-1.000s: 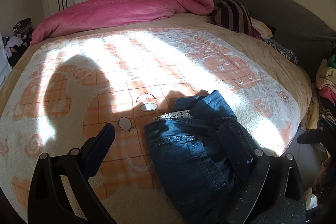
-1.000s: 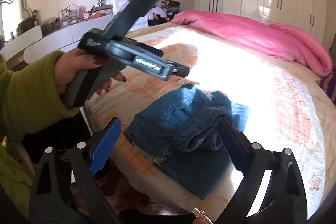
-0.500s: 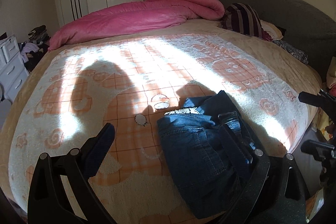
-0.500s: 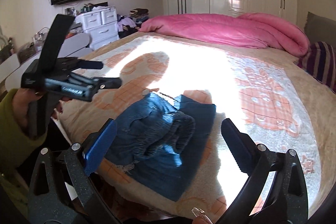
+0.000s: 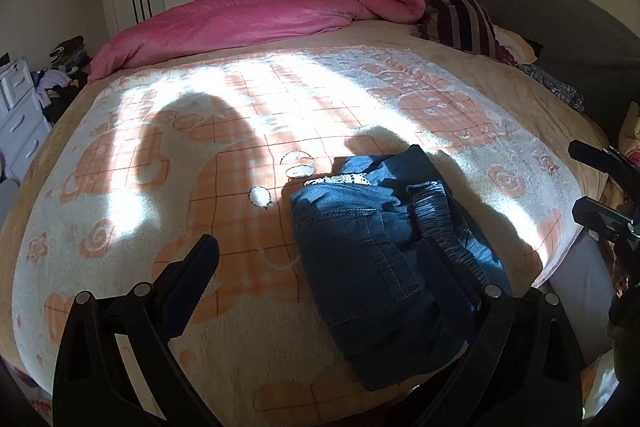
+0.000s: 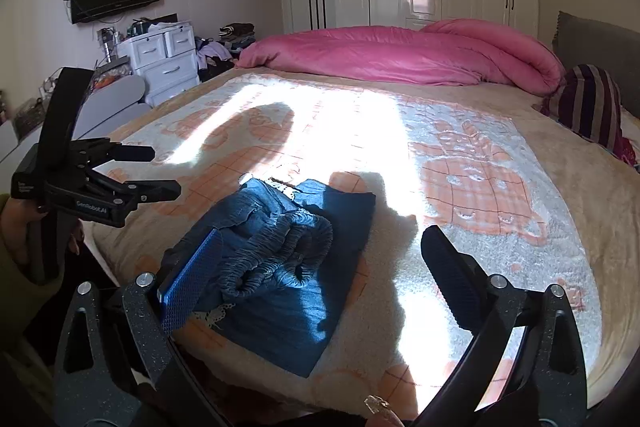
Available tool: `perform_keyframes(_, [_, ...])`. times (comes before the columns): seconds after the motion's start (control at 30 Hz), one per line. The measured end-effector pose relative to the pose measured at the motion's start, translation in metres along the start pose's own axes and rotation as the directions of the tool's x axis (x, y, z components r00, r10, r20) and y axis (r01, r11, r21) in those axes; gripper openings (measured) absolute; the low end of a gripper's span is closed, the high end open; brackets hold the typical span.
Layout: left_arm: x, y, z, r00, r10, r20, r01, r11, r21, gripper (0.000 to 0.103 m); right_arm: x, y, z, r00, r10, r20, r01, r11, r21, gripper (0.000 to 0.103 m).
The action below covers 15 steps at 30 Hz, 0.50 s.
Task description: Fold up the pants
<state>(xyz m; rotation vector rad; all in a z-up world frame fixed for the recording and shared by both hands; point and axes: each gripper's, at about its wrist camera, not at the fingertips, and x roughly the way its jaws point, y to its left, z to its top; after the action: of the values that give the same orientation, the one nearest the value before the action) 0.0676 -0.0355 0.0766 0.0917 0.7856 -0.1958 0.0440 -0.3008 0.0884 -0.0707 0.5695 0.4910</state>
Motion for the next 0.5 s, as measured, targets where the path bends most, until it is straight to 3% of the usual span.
perform_keyframes(0.3, [0.023, 0.012, -0.019, 0.996, -0.002, -0.084, -0.002, 0.999, -0.049, 0.099, 0.006, -0.002, -0.005, 1.0, -0.014, -0.026, 0.015, 1.0, 0.017, 0.094])
perform_keyframes(0.5, [0.045, 0.02, -0.03, 0.988, -0.069, -0.142, 0.05, 0.99, -0.135, 0.099, 0.02, -0.009, -0.014, 0.996, -0.035, -0.084, 0.04, 0.998, 0.054, 0.094])
